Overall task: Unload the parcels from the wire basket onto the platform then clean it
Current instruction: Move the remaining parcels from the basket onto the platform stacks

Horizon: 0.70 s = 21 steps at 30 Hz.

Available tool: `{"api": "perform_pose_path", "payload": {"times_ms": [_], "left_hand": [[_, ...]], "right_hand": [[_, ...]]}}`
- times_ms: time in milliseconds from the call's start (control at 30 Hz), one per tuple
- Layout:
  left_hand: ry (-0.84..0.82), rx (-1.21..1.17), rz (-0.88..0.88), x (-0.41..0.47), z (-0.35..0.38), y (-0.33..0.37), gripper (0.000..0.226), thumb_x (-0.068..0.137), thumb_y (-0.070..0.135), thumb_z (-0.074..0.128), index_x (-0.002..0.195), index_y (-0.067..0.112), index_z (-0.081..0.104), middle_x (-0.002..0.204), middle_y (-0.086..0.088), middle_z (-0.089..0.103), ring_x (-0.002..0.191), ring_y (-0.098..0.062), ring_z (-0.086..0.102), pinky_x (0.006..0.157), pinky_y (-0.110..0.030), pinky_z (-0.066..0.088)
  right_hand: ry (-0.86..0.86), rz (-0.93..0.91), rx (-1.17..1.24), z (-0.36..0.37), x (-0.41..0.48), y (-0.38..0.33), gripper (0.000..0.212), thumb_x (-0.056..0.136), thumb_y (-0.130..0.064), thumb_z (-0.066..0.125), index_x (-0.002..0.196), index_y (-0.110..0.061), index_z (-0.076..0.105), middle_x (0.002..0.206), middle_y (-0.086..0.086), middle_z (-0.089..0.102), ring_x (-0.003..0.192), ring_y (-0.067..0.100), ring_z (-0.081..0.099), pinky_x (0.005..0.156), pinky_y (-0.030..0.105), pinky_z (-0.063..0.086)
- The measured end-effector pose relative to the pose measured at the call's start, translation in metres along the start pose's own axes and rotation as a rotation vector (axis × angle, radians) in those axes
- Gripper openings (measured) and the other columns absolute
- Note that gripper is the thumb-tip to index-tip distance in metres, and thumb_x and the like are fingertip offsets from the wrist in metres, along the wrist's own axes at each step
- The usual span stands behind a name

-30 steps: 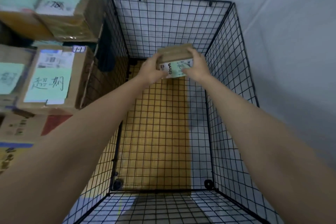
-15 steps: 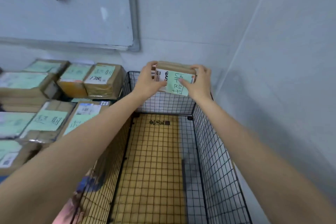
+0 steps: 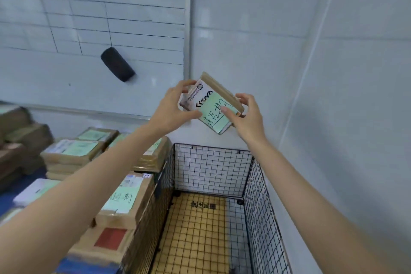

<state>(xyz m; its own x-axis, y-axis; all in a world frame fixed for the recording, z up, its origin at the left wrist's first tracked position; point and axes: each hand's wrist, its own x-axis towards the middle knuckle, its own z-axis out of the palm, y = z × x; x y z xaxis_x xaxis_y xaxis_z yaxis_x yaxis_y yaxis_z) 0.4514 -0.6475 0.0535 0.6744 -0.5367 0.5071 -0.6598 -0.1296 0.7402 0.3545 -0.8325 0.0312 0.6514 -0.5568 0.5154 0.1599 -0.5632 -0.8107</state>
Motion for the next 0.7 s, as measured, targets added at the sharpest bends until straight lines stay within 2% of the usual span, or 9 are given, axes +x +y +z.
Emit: {"api": "perform_pose_path", "payload": {"times_ms": [67, 100, 167, 233, 267, 367, 433, 600, 700], "left_hand": [[-0.013, 0.032, 0.005, -0.004, -0.006, 0.007, 0.077, 0.077, 0.016, 0.081, 0.138, 0.042, 0.040, 0.120, 0.005, 0.043, 0.109, -0.004, 0.050, 0.079, 0.000, 0.035], [-0.020, 0.026, 0.005, -0.006, -0.009, 0.008, 0.078, 0.078, 0.015, 0.080, 0.139, 0.042, 0.040, 0.120, 0.004, 0.042, 0.107, -0.005, 0.053, 0.077, 0.001, 0.038], [-0.030, -0.003, 0.002, -0.013, -0.014, 0.012, 0.077, 0.080, 0.013, 0.078, 0.142, 0.040, 0.040, 0.125, -0.001, 0.042, 0.106, -0.004, 0.056, 0.087, -0.008, 0.047], [-0.008, -0.011, 0.011, -0.021, -0.019, 0.013, 0.076, 0.081, 0.012, 0.078, 0.141, 0.039, 0.040, 0.129, -0.002, 0.042, 0.111, -0.008, 0.055, 0.102, -0.028, 0.047], [0.016, -0.019, 0.013, -0.025, -0.022, 0.013, 0.075, 0.081, 0.012, 0.078, 0.140, 0.039, 0.040, 0.133, -0.001, 0.041, 0.115, -0.011, 0.054, 0.102, -0.030, 0.047], [0.114, -0.088, 0.014, -0.036, -0.030, 0.013, 0.073, 0.081, 0.009, 0.077, 0.135, 0.040, 0.040, 0.142, 0.003, 0.035, 0.122, -0.012, 0.049, 0.080, -0.012, 0.051], [0.167, -0.151, -0.020, -0.042, -0.038, 0.010, 0.071, 0.082, 0.007, 0.077, 0.134, 0.038, 0.040, 0.144, 0.004, 0.035, 0.120, -0.012, 0.050, 0.072, -0.010, 0.052], [0.245, -0.251, -0.074, -0.060, -0.063, 0.002, 0.066, 0.083, 0.005, 0.076, 0.134, 0.024, 0.039, 0.137, 0.008, 0.047, 0.121, -0.007, 0.051, 0.083, -0.016, 0.055], [0.263, -0.244, -0.083, -0.073, -0.084, -0.006, 0.059, 0.083, 0.003, 0.074, 0.129, 0.020, 0.041, 0.138, 0.009, 0.049, 0.125, -0.006, 0.049, 0.093, -0.021, 0.053]], "right_hand": [[-0.021, 0.016, 0.047, 0.002, -0.006, -0.005, 0.047, 0.079, -0.042, 0.080, 0.116, -0.037, 0.051, 0.121, -0.004, 0.056, 0.110, 0.023, 0.062, 0.086, 0.045, 0.058], [-0.035, 0.023, 0.065, 0.003, -0.009, -0.008, 0.047, 0.076, -0.049, 0.079, 0.114, -0.040, 0.052, 0.120, -0.006, 0.056, 0.110, 0.023, 0.063, 0.085, 0.046, 0.058], [-0.060, 0.037, 0.091, 0.004, -0.014, -0.012, 0.045, 0.071, -0.058, 0.075, 0.108, -0.045, 0.054, 0.118, -0.011, 0.056, 0.111, 0.022, 0.064, 0.085, 0.047, 0.058], [-0.082, 0.053, 0.124, 0.007, -0.018, -0.016, 0.041, 0.079, -0.048, 0.077, 0.112, -0.038, 0.055, 0.114, -0.014, 0.057, 0.113, 0.023, 0.063, 0.085, 0.047, 0.059], [-0.096, 0.074, 0.147, 0.009, -0.020, -0.016, 0.040, 0.083, -0.041, 0.077, 0.115, -0.033, 0.054, 0.113, -0.013, 0.057, 0.114, 0.022, 0.062, 0.085, 0.045, 0.059], [-0.148, 0.131, 0.191, 0.019, -0.027, -0.020, 0.041, 0.086, -0.039, 0.074, 0.120, -0.030, 0.052, 0.115, -0.008, 0.059, 0.112, 0.015, 0.060, 0.094, 0.042, 0.055], [-0.172, 0.128, 0.184, 0.030, -0.033, -0.027, 0.046, 0.088, -0.038, 0.072, 0.127, -0.026, 0.051, 0.123, -0.003, 0.061, 0.111, 0.010, 0.058, 0.098, 0.038, 0.052], [-0.240, 0.137, 0.252, 0.064, -0.048, -0.043, 0.042, 0.091, -0.036, 0.069, 0.126, -0.030, 0.048, 0.116, -0.006, 0.059, 0.111, 0.014, 0.061, 0.096, 0.040, 0.054], [-0.278, 0.131, 0.290, 0.088, -0.055, -0.057, 0.043, 0.096, -0.034, 0.063, 0.133, -0.027, 0.044, 0.116, -0.007, 0.055, 0.096, 0.000, 0.060, 0.077, 0.022, 0.055]]}}
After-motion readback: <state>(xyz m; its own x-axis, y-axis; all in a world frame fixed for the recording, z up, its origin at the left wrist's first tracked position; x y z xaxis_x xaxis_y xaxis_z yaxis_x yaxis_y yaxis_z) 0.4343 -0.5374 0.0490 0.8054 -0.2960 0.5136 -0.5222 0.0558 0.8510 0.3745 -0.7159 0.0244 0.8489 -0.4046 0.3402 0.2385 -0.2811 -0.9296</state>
